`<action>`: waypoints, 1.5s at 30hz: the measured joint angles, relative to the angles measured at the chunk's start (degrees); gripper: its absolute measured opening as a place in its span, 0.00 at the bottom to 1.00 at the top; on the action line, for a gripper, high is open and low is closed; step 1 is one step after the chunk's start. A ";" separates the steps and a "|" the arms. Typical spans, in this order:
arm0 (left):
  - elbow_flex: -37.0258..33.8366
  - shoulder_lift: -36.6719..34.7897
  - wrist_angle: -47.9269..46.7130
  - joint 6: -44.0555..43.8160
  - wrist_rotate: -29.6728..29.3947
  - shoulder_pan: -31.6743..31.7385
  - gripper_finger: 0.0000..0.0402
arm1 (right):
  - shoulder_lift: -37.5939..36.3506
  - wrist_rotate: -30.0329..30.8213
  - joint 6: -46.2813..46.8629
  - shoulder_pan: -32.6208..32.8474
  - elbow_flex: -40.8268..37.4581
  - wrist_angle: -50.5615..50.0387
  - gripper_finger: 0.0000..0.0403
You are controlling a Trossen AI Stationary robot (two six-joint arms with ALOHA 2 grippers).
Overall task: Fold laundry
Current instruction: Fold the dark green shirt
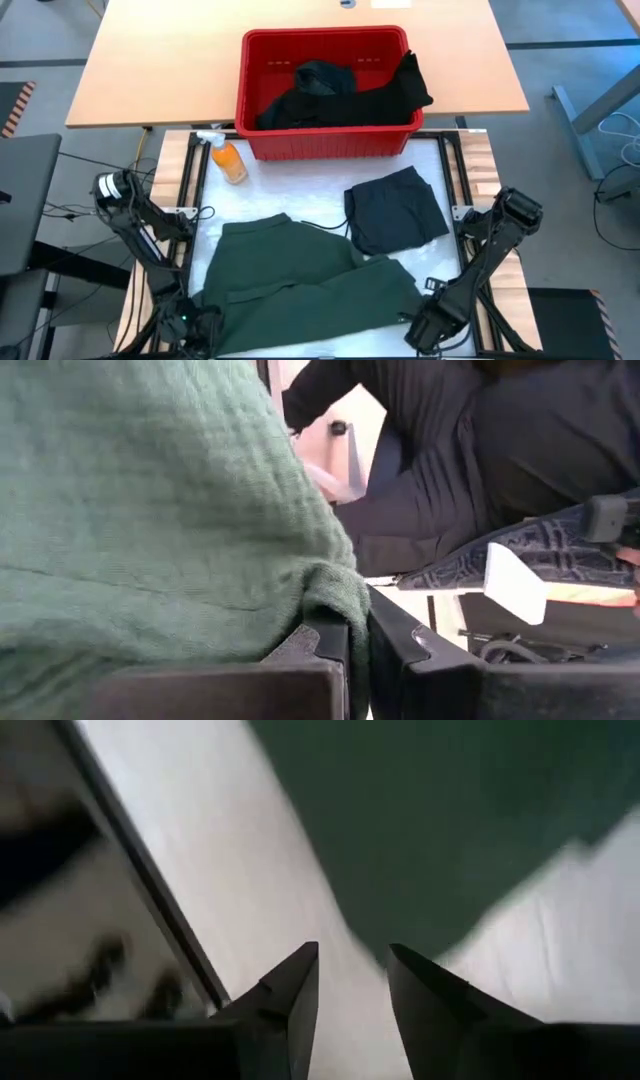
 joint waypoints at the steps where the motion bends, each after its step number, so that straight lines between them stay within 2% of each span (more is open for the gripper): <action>1: 0.00 -0.01 -0.18 -0.43 0.00 -0.10 0.00 | -0.01 4.10 0.20 -0.10 1.24 0.23 0.37; 5: 0.00 -2.24 -2.04 -0.12 -0.86 -0.07 0.01 | -0.05 19.28 0.11 -3.03 3.60 -1.43 0.36; 12: 0.00 -11.18 -11.09 -1.07 -3.89 -0.45 0.13 | -0.34 25.51 -17.40 -17.38 3.62 2.43 0.38; 17: 0.00 -18.05 -17.33 -3.16 -7.59 -2.44 0.24 | -2.58 26.52 -25.96 -24.15 3.21 2.71 0.40; 20: 0.00 -22.41 -21.69 -2.18 -10.32 -3.00 0.27 | -4.07 22.93 -29.30 -26.66 0.35 6.75 0.41; 22: 0.00 -25.09 -25.17 0.40 -14.18 -3.00 0.27 | -5.22 20.83 -30.23 -28.12 -2.23 9.82 0.41; 26: 0.00 -27.73 -29.70 10.58 -26.40 -0.89 0.27 | -8.02 19.63 -31.45 -30.67 -7.72 17.08 0.41; 28: 0.00 -27.40 -29.16 17.37 -28.60 2.26 0.27 | -9.79 18.50 -33.09 -31.65 -9.94 21.36 0.41; 32: 0.00 -24.52 -21.23 30.49 -25.14 11.06 0.27 | -13.29 14.27 -35.85 -33.64 -13.24 26.87 0.41; 36: 0.01 -18.62 -8.88 40.45 -15.95 18.65 0.27 | -15.53 11.11 -37.65 -36.07 -15.11 26.87 0.41; 40: 0.04 -9.94 3.63 44.88 -9.53 23.48 0.27 | -16.03 4.68 -38.94 -37.88 -17.59 27.82 0.41; 45: 0.04 -0.16 14.30 46.93 -6.23 27.15 0.27 | -15.99 0.88 -40.10 -38.08 -20.52 29.28 0.41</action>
